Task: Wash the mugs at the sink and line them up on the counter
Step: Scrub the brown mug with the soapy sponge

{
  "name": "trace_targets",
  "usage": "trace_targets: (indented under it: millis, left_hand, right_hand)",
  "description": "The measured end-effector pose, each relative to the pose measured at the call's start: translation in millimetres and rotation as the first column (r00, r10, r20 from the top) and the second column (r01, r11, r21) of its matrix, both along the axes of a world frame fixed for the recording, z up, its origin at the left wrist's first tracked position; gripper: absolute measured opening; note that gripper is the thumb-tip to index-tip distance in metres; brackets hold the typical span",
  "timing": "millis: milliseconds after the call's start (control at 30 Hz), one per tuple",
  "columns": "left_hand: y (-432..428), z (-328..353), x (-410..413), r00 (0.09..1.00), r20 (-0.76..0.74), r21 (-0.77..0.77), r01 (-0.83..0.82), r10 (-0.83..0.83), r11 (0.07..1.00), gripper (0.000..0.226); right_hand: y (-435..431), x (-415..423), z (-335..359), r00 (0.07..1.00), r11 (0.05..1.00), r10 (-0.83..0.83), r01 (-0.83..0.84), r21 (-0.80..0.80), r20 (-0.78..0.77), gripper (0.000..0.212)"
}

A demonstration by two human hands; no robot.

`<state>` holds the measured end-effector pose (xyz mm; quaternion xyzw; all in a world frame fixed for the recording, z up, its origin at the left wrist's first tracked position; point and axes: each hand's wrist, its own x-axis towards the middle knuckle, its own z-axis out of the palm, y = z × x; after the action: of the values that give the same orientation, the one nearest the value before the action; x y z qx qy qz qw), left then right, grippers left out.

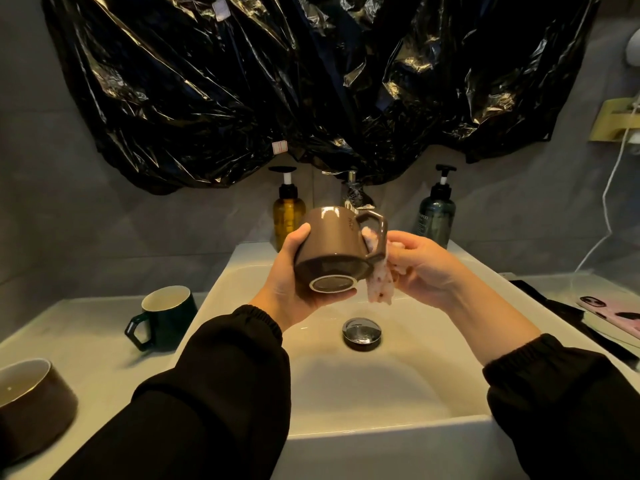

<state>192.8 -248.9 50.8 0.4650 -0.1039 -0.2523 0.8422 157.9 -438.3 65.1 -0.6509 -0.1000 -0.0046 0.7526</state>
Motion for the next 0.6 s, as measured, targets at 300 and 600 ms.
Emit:
trace_targets:
  millis: [300,600]
  left_hand:
    - [3.7,2.7,1.0,0.999,-0.047,-0.185,-0.033,0.024,0.982,0.072]
    - [-1.3,-0.9,4.2,0.998,0.021,0.067,-0.056,0.055,0.996,0.061]
  right_hand:
    - [2.3,-3.3,-1.9,0.998,0.967,-0.018,0.002,-0.253,-0.06,0.021]
    - [-2.5,-2.3,4.3,0.688,0.787,-0.596,0.604,0.13,0.413,0.023]
